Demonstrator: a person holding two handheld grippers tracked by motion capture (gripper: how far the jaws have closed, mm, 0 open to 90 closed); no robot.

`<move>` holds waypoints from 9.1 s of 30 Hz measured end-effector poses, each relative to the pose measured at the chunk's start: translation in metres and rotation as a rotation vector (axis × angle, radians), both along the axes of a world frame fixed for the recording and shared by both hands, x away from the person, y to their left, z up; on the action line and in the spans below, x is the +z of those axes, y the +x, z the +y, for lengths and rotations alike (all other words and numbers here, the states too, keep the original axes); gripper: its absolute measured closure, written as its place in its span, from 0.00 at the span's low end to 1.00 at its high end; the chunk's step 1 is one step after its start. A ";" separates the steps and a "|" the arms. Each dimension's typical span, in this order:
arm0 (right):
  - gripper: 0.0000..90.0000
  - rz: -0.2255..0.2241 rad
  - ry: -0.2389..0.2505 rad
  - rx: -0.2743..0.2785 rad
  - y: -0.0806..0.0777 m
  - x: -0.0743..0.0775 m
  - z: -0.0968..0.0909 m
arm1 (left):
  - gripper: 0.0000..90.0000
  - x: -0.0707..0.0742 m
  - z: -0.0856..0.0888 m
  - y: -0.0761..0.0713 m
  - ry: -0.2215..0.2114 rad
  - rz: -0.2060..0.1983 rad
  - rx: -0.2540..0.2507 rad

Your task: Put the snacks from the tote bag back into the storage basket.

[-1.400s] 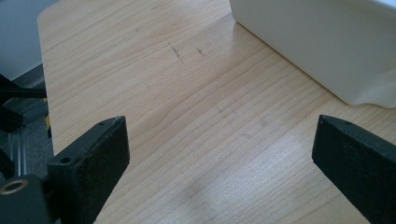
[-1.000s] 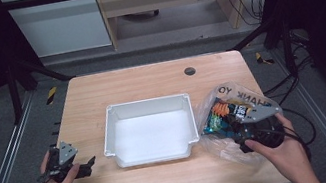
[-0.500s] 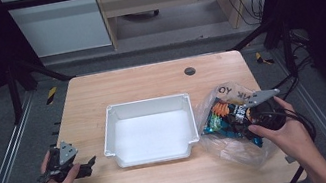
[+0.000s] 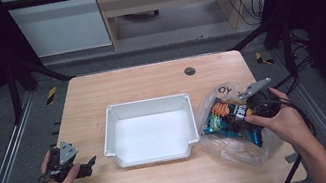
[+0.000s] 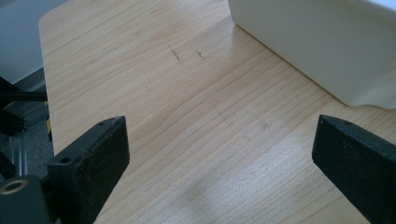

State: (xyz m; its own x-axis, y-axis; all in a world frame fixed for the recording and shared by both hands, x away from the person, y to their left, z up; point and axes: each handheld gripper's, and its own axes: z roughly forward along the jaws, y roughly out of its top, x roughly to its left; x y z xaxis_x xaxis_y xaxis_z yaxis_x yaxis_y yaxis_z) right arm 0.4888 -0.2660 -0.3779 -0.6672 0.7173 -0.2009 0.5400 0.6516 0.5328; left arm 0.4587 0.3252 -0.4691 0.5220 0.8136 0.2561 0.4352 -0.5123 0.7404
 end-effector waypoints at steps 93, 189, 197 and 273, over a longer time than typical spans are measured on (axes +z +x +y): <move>0.47 -0.105 0.072 0.136 -0.007 0.038 0.021 | 0.04 0.000 0.000 -0.001 -0.006 -0.001 0.005; 0.48 -0.119 0.025 0.456 0.045 0.036 0.181 | 0.04 0.001 0.003 0.000 -0.021 -0.008 0.009; 0.48 -0.115 0.021 0.481 0.048 0.032 0.190 | 0.04 0.001 0.002 0.000 -0.021 -0.008 0.008; 0.48 -0.068 -0.018 0.597 0.060 -0.001 0.244 | 0.04 0.002 0.005 0.001 -0.023 -0.012 0.010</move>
State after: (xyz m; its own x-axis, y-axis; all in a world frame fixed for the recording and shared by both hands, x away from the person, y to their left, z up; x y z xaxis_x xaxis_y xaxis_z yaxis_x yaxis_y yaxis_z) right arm 0.5489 -0.0223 -0.3788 -0.9391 0.2180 -0.2657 0.0427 0.8411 0.5392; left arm 0.4595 0.3303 -0.4668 0.5107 0.8247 0.2430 0.4314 -0.4904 0.7573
